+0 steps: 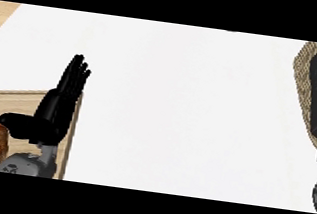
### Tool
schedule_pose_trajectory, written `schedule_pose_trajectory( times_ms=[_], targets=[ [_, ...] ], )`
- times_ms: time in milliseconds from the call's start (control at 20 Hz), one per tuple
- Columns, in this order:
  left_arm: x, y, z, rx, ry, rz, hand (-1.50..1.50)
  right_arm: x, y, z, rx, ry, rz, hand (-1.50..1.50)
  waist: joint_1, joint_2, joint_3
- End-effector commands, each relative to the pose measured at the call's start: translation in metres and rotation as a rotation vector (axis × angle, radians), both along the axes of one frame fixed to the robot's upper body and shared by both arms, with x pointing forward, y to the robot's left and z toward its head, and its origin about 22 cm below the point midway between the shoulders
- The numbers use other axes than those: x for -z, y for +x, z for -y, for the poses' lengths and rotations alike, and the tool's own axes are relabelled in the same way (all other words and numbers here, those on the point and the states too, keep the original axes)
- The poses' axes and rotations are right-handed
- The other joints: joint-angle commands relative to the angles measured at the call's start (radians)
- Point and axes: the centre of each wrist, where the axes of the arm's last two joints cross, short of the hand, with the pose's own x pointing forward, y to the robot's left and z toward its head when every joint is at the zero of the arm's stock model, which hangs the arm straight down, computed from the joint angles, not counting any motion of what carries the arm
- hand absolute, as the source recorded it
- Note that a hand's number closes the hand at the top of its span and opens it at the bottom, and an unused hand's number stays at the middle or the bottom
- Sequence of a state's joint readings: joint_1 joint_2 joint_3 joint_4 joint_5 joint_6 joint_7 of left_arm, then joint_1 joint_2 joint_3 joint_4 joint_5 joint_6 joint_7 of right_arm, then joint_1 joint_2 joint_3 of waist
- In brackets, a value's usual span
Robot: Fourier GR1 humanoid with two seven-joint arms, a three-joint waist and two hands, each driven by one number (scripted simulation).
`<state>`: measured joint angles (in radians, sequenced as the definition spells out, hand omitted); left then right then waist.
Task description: Pick the bell pepper from the placemat and place it in the basket
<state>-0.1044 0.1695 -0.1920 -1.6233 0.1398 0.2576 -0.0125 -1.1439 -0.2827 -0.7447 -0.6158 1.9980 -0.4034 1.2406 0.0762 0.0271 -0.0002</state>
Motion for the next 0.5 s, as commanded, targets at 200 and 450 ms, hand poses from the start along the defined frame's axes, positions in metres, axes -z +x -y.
schedule_pose_trajectory(
  times_ms=[200,450],
  targets=[
    [0.002,-0.008,-0.011,-0.025,0.004,-0.004,0.0,0.031,-0.003,0.008,0.205,0.143,-0.006,1.5,-0.017,-0.006,0.001],
    [0.013,-0.01,-0.013,-0.029,-0.003,-0.006,0.0,0.054,-0.01,0.008,0.207,0.168,0.063,1.5,-0.023,-0.005,0.001]
  ],
)
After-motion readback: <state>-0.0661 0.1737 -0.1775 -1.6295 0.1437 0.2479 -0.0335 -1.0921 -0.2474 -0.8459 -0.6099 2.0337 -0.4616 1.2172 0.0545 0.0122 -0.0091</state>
